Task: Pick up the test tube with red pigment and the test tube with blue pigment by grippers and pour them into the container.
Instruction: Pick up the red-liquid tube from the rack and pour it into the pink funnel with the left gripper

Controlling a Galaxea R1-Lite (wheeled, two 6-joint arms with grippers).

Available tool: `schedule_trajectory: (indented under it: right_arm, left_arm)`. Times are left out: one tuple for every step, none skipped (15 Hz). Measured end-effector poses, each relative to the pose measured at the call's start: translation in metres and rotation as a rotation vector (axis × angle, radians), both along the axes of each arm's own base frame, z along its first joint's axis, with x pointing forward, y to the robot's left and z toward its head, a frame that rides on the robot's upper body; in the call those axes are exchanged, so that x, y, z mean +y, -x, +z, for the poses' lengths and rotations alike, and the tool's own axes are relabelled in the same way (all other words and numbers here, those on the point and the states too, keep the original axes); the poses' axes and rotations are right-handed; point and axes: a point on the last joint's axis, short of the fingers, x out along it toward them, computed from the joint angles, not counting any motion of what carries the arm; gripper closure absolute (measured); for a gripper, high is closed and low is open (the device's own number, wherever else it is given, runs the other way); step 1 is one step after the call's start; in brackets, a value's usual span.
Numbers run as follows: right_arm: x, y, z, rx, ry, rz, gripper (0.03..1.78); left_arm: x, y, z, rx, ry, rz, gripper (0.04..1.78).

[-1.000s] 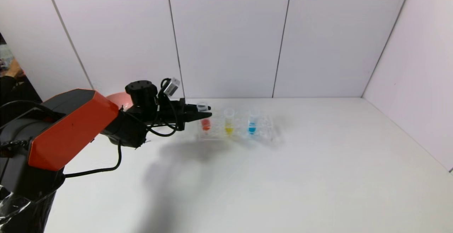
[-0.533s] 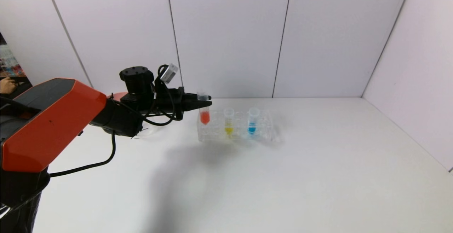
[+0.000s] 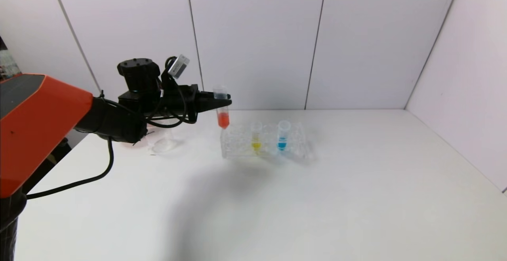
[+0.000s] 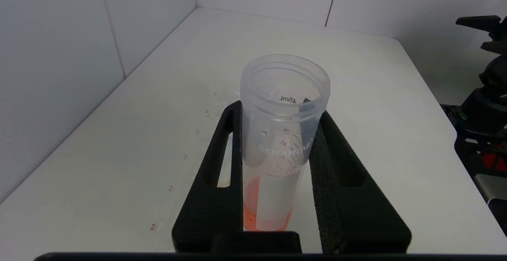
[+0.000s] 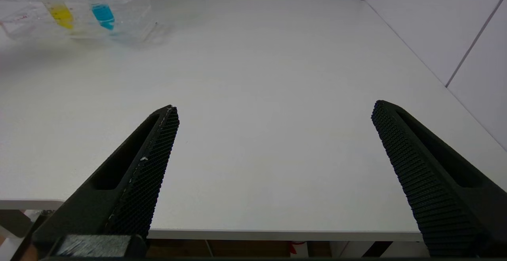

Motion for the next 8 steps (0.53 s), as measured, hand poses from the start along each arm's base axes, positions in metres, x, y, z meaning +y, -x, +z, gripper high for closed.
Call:
schedule_trajectory:
  right_arm:
    - [0.0, 0.0, 0.0, 0.0, 0.0, 0.0, 0.04]
    - [0.0, 0.0, 0.0, 0.0, 0.0, 0.0, 0.04]
    - [0.0, 0.0, 0.0, 0.0, 0.0, 0.0, 0.04]
    - [0.0, 0.0, 0.0, 0.0, 0.0, 0.0, 0.04]
    - [0.0, 0.0, 0.0, 0.0, 0.0, 0.0, 0.04]
    - [0.0, 0.0, 0.0, 0.0, 0.0, 0.001, 0.04]
    - [0.0, 0.0, 0.0, 0.0, 0.0, 0.001, 0.04]
    - [0.0, 0.0, 0.0, 0.0, 0.0, 0.001, 0.04]
  left_arm:
    - [0.002, 0.003, 0.005, 0.009, 0.001, 0.039, 1.31]
    - [0.003, 0.006, 0.009, 0.024, 0.002, 0.088, 1.31]
    - [0.005, 0.01, 0.014, 0.045, 0.0, 0.134, 1.31]
    - [0.006, 0.014, 0.018, 0.07, -0.005, 0.183, 1.31]
    - [0.007, 0.017, 0.021, 0.088, -0.01, 0.232, 1.31]
    - [0.009, 0.021, 0.024, 0.092, -0.011, 0.284, 1.31]
    - [0.01, 0.025, 0.028, 0.096, -0.011, 0.339, 1.31]
    - [0.012, 0.028, 0.031, 0.106, -0.014, 0.391, 1.31]
